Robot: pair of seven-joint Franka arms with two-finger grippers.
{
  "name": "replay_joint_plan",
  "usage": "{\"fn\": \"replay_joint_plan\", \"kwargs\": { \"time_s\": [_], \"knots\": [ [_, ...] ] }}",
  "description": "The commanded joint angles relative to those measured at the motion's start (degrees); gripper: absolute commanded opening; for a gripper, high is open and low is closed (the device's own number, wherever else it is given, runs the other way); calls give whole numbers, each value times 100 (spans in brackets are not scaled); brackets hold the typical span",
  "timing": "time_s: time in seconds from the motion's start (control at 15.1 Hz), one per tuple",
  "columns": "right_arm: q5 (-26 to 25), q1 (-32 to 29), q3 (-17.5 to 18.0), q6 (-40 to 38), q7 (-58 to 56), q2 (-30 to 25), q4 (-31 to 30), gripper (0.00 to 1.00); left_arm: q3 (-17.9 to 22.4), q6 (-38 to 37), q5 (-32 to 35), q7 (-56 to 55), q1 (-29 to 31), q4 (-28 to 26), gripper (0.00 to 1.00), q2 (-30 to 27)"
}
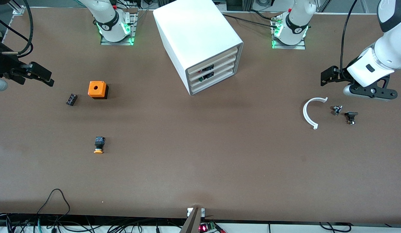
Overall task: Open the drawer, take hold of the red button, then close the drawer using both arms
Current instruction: 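Move the left gripper toward the cabinet drawer while the right gripper advances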
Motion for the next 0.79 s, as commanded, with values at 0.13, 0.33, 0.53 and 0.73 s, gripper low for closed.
{"fn": "replay_joint_plan", "kwargs": {
  "time_s": [0.13,0.33,0.53,0.73],
  "knots": [
    [-38,-23,3,25,-87,0,-33,100,11,-159,104,-25,-54,183,100,80],
    [-47,-23,3,16,-78,0,-51,100,20,-159,104,-25,-54,192,100,80],
    [-152,-14,3,-98,18,-35,-182,100,11,-159,104,-25,-62,183,100,80],
    [-161,3,3,-389,28,-35,-375,100,11,-159,104,-17,-62,183,100,80]
  ]
}}
